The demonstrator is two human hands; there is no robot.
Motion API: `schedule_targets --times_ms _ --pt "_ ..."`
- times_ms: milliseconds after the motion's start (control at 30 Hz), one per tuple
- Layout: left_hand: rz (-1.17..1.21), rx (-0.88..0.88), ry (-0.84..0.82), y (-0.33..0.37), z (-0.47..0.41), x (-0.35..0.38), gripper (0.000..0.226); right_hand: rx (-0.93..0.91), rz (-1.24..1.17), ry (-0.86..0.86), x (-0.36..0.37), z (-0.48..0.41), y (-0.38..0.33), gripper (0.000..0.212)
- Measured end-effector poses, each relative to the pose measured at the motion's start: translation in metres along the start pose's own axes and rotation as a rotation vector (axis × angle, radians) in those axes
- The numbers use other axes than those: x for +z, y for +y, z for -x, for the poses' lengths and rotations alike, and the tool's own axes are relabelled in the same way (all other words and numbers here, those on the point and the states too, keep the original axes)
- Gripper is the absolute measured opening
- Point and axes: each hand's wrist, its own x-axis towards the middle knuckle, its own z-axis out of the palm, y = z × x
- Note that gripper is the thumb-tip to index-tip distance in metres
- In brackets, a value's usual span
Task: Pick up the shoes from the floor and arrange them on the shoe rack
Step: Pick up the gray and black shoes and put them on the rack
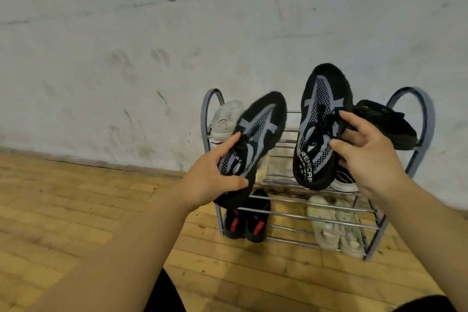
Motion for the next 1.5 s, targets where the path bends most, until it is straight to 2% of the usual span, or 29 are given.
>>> schedule_targets --times_ms 100,200,300,333,400,500,567,633,767,867,1033,1100,1267,1333,1400,1500 --pt "-0.035 -0.077 -0.306 -0.012 -0.004 -0.004 0.093 0.038 -0.117 -0.059 -0.013 -0.008 0.000 0.059" --pt "-0.220 -0.186 -0.457 -0.028 -0.010 -0.010 0.092 0.066 0.028 -0.276 -0.025 -0.010 0.010 0.059" --pt "-0.398 -0.331 -0.621 -0.044 -0.016 -0.011 0.090 0.184 0.099 -0.516 -0.034 -0.008 0.020 0.059" --pt "-0.415 -0.395 -0.674 -0.050 -0.018 -0.009 0.090 0.242 0.166 -0.619 -0.035 -0.008 0.025 0.059" --pt "-0.486 -0.481 -0.742 -0.064 -0.025 -0.001 0.091 0.332 0.458 -0.789 -0.035 -0.009 0.044 0.057" --pt "-0.554 -0.544 -0.735 -0.089 -0.034 0.017 0.096 0.465 0.870 -0.880 -0.028 -0.010 0.085 0.058" --pt "-0.521 -0.568 -0.689 -0.108 -0.036 0.035 0.098 0.497 1.073 -0.877 -0.021 -0.011 0.113 0.058" --pt "-0.474 -0.572 -0.626 -0.125 -0.039 0.053 0.099 0.501 1.122 -0.802 -0.017 -0.014 0.137 0.057" --pt "-0.280 -0.561 -0.435 -0.144 -0.054 0.082 0.100 0.553 1.027 -0.651 -0.014 -0.023 0.171 0.056" --pt "-0.044 -0.580 -0.274 -0.161 -0.069 0.104 0.102 0.509 0.945 -0.531 -0.007 -0.037 0.192 0.062" --pt "0.175 -0.594 -0.104 -0.203 -0.102 0.138 0.103 0.536 0.751 -0.338 0.014 -0.060 0.252 0.063" --pt "0.201 -0.589 -0.078 -0.216 -0.121 0.145 0.101 0.510 0.743 -0.280 0.020 -0.071 0.277 0.062" --pt "0.201 -0.560 -0.042 -0.232 -0.158 0.157 0.095 0.560 0.598 -0.110 0.046 -0.101 0.304 0.046" --pt "0.125 -0.543 -0.044 -0.233 -0.166 0.163 0.094 0.566 0.616 -0.055 0.052 -0.108 0.311 0.043" --pt "-0.139 -0.566 -0.122 -0.237 -0.169 0.169 0.101 0.577 0.713 -0.092 0.051 -0.107 0.321 0.056" --pt "-0.522 -0.535 -0.248 -0.249 -0.158 0.178 0.105 0.559 0.825 -0.239 0.050 -0.087 0.325 0.094"
